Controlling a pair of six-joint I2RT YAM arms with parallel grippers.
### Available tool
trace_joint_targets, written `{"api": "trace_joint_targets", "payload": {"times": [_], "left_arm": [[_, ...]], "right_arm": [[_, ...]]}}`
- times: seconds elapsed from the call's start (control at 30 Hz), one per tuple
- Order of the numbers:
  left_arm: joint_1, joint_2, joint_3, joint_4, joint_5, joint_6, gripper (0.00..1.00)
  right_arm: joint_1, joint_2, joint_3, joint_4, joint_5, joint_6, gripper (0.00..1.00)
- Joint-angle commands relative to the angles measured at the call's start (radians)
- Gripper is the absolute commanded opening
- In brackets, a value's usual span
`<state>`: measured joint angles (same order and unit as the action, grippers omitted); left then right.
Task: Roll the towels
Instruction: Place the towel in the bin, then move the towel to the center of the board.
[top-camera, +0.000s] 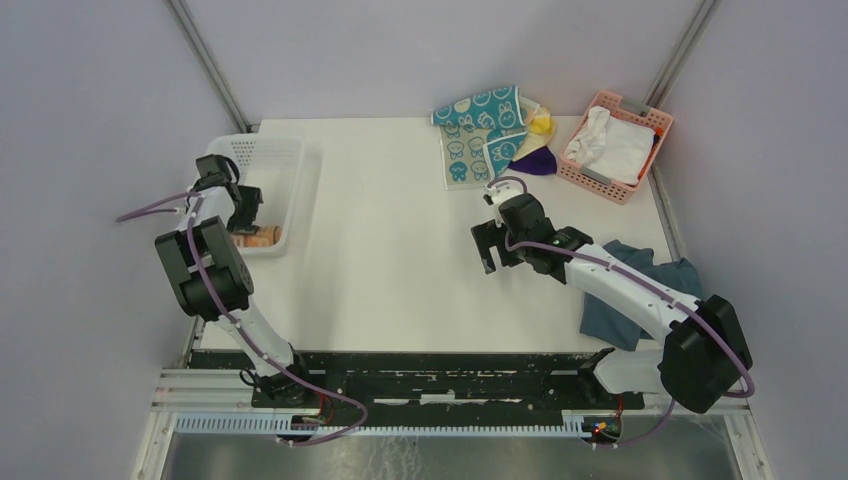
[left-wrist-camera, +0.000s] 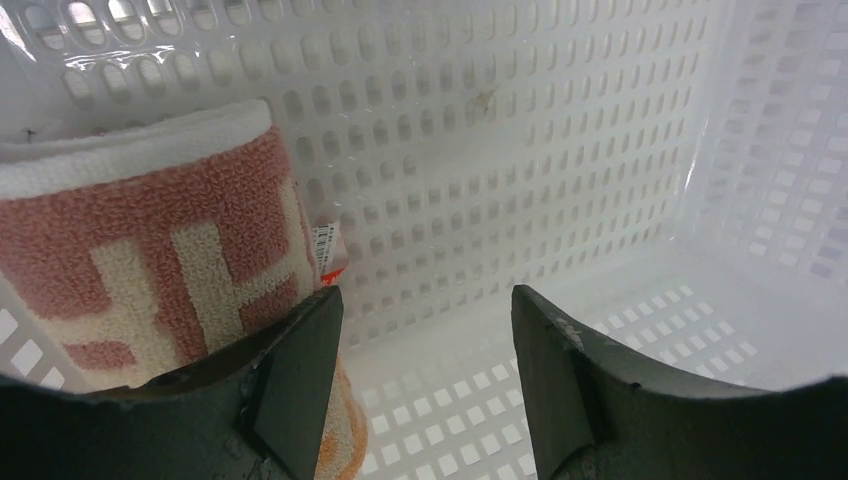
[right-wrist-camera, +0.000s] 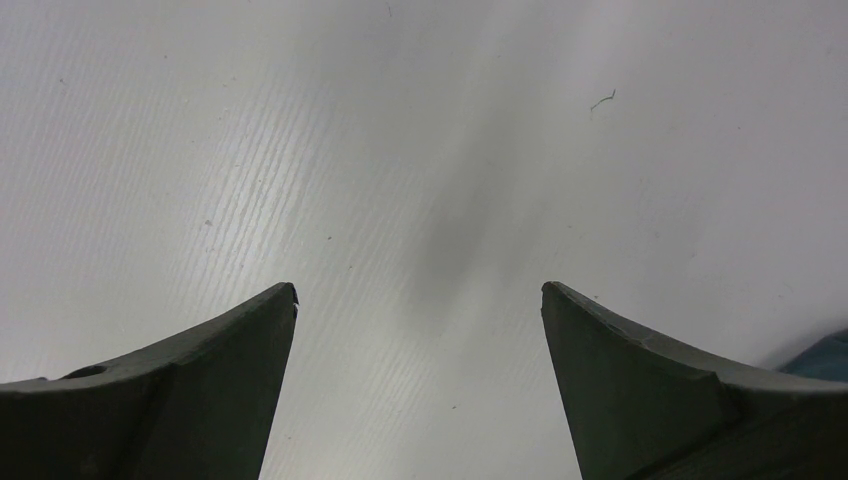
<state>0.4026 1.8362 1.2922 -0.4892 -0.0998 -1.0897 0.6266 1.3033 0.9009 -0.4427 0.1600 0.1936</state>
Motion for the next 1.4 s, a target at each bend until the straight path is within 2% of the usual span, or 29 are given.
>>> {"api": "trace_joint_targets", "payload": {"times": [0.0,0.13,0.27,0.47,0.63,0.8,1.0,1.1,1.17,1.37], "left_arm": [[0.005,-0.080,0.025,0.000,-0.025,0.075,0.70],[0.002,-0.130,0.055,0.002,-0.005,0.122,0.71],[-0.025,-0.211,0.043,0.046,0.047,0.232,0.71],[-0.169,-0.355,0.013,0.093,0.079,0.487,0.71],[-0.301,-0.469,-0.081,0.155,0.140,0.670,0.72],[-0.400,-0.580,-0.195,0.210,0.186,0.753,0.72],[-0.533,-0.695,-0.251,0.176,0.075,0.821,0.73],[-0.607,-0.762,-0.319,0.199,0.044,0.842,0.81],[-0.623,-0.811,-0.379,0.222,0.047,0.847,0.87],[-0.627,-0.892,-0.452,0.267,-0.001,0.880,0.88]], "right_arm": [[0.002,-0.034,0.042,0.018,0.023,-0.008,1.00],[0.001,-0.033,0.070,0.009,0.018,-0.006,1.00],[0.001,-0.060,0.094,0.019,0.040,-0.003,1.00],[-0.002,-0.066,0.141,0.027,0.081,-0.047,1.00],[-0.058,0.015,0.195,0.071,0.099,-0.038,1.00],[-0.146,0.162,0.256,0.184,0.109,0.009,1.00],[-0.233,0.423,0.383,0.309,0.141,0.082,1.00],[-0.252,0.563,0.437,0.390,0.149,0.105,0.99],[-0.264,0.653,0.516,0.403,0.135,0.119,0.96],[-0.276,0.863,0.739,0.378,0.118,0.161,0.88]]}}
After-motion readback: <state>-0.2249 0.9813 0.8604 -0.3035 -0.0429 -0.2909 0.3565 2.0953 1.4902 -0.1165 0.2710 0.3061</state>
